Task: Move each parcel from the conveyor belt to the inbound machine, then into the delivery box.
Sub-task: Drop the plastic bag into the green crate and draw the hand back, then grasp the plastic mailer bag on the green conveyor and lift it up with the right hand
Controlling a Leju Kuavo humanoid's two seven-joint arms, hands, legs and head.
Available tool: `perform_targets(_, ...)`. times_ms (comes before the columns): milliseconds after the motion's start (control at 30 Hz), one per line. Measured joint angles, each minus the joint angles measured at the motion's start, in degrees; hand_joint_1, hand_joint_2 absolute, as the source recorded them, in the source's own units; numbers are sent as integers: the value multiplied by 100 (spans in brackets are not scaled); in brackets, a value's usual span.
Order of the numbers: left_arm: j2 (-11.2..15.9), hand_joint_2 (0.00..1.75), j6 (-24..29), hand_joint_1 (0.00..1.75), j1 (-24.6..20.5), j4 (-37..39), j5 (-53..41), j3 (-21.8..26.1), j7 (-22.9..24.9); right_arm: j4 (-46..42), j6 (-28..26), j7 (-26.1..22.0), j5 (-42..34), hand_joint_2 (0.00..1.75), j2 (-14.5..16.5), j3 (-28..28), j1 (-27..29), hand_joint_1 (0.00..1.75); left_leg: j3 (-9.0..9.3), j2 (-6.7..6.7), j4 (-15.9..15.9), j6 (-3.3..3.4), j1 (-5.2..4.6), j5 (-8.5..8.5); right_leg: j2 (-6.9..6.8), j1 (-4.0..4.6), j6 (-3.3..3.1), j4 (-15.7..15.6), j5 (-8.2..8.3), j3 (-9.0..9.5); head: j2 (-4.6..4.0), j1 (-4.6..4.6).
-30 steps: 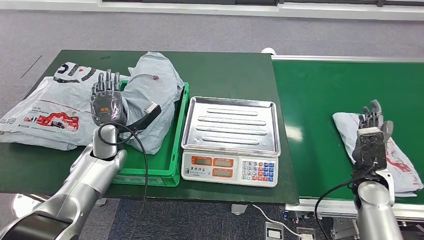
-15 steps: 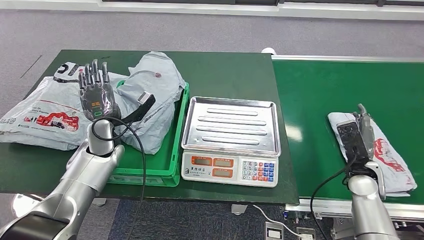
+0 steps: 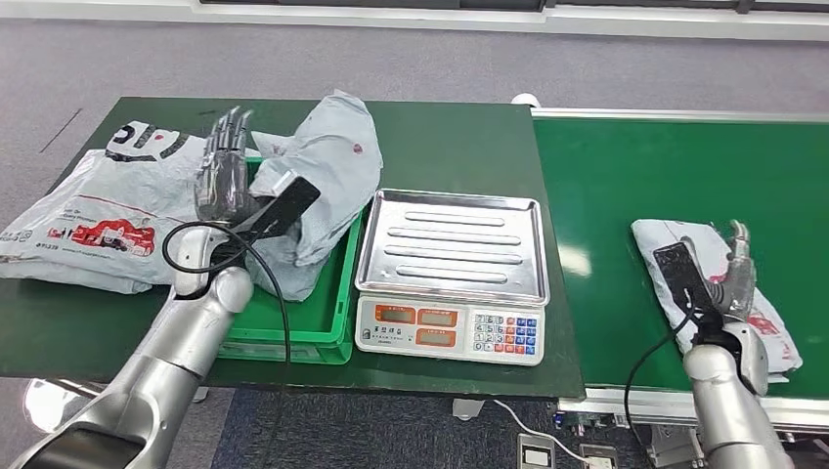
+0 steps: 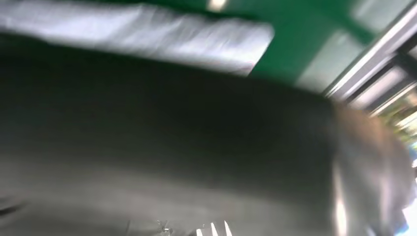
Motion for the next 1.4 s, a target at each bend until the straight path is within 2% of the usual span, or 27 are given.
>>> perform_targets(100,-141,175,-548,0,25,-78,1088,0,-390,591,-288,175,435,175,-79,-57,-211,0,0,1,2,1,-2,0,1,-2,1,0,1,0,0,-1)
perform_targets(167,-186,175,-667,0,9,-33,1312,0,-271,963,-324,243,576,175,-119,-104,-354,0,1,1,2,1,-1,0,2,-1,1,0,1,-1,0,-1)
perform_targets(367,-91,175,146,0,-242,548,637,0,311,1853,-306,456,874,175,-207,-198,-720,0,5,14,-1,-1,5,1,15,7,-6,1,5,-3,0,0)
perform_targets(433,-17,175,636,0,-289,711,59,0,713,2061,-281,661,1041,175,-214,-202,-826,0,4,14,-2,-2,8,2,18,10,-6,2,5,-3,0,0)
perform_targets(533,110,175,1298,0,-315,826,-1630,-2,1855,2293,-206,1054,1346,175,-211,-201,-959,0,3,12,-2,-3,11,2,16,11,-6,3,4,-3,0,-1)
perform_targets(600,209,175,1424,0,-334,899,-2767,-2,2546,2436,-94,1354,1549,175,-200,-200,-1028,0,3,11,-2,-3,10,2,15,11,-7,3,3,-3,0,-1)
perform_targets(667,289,175,1422,0,-361,1038,-3417,-2,2886,2558,17,1554,1679,175,-192,-200,-1075,0,2,10,-2,-3,10,2,14,10,-7,3,3,-3,0,-1)
perform_targets(1000,415,175,1338,0,-424,1400,-3622,-2,2963,2827,116,1626,1739,175,-190,-200,-1182,0,2,10,-1,-2,8,2,13,9,-6,3,4,-3,0,-2)
perform_targets(1067,417,175,947,0,-445,1463,-3413,18,2750,2853,190,1655,1772,175,-190,-202,-1190,0,2,10,-1,-2,8,2,13,9,-6,3,4,-3,0,-2)
perform_targets(1167,420,175,-22,0,-463,1606,-2909,160,2259,2885,366,1678,1835,175,-211,-222,-1188,0,2,12,-1,-3,9,2,15,10,-7,3,4,-5,0,-2)
perform_targets(1267,470,175,-357,0,-448,1704,-2545,387,1959,2905,560,1668,1867,175,-274,-298,-1169,0,2,12,-1,-3,9,2,17,10,-7,3,4,-5,0,-2)
perform_targets(1333,597,175,-151,0,-408,1713,-2712,504,2214,2909,699,1681,1899,175,-317,-367,-1133,0,2,14,-2,-5,10,1,20,11,-7,3,4,-6,0,-2)
perform_targets(1400,785,175,323,0,-286,1599,-3254,540,2804,2909,848,1731,1950,175,-357,-441,-1057,0,4,21,-2,-8,10,-2,29,11,-7,3,3,-7,0,-2)
